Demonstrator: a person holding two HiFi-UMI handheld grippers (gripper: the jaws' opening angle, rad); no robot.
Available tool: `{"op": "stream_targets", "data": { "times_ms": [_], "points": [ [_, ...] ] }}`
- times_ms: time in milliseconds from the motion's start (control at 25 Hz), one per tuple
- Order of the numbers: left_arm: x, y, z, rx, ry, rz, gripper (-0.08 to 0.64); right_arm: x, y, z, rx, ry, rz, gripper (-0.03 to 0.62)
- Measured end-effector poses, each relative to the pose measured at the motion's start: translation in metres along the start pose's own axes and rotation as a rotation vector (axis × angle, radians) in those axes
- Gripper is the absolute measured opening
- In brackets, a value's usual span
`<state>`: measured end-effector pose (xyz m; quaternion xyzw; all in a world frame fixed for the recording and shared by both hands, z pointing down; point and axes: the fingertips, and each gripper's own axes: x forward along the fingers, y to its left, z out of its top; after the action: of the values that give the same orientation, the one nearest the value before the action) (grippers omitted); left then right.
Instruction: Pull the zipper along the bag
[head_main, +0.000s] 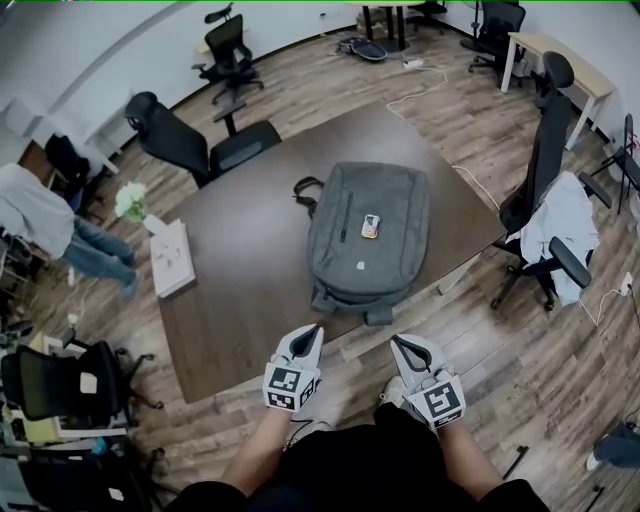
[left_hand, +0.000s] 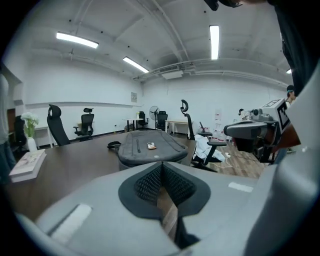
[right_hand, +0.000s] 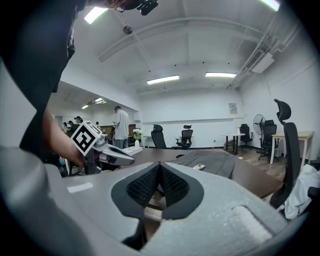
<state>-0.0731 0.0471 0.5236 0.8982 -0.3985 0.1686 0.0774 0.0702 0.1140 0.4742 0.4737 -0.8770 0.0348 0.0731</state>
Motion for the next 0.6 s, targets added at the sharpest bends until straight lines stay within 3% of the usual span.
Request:
{"op": "stream_targets", "data": {
  "times_ms": [200, 600],
  "points": [
    [0.013, 0.009, -0.001, -0.049, 0.056, 0.087, 0.020, 0.018, -0.022, -0.005, -0.007, 0.017, 0.078, 0.019],
    [0.057, 0.025, -0.014, -0.077, 0.157, 0.104, 0.023, 0.061, -0.028, -0.006, -0.071, 0.073, 0.164, 0.044]
  ]
}}
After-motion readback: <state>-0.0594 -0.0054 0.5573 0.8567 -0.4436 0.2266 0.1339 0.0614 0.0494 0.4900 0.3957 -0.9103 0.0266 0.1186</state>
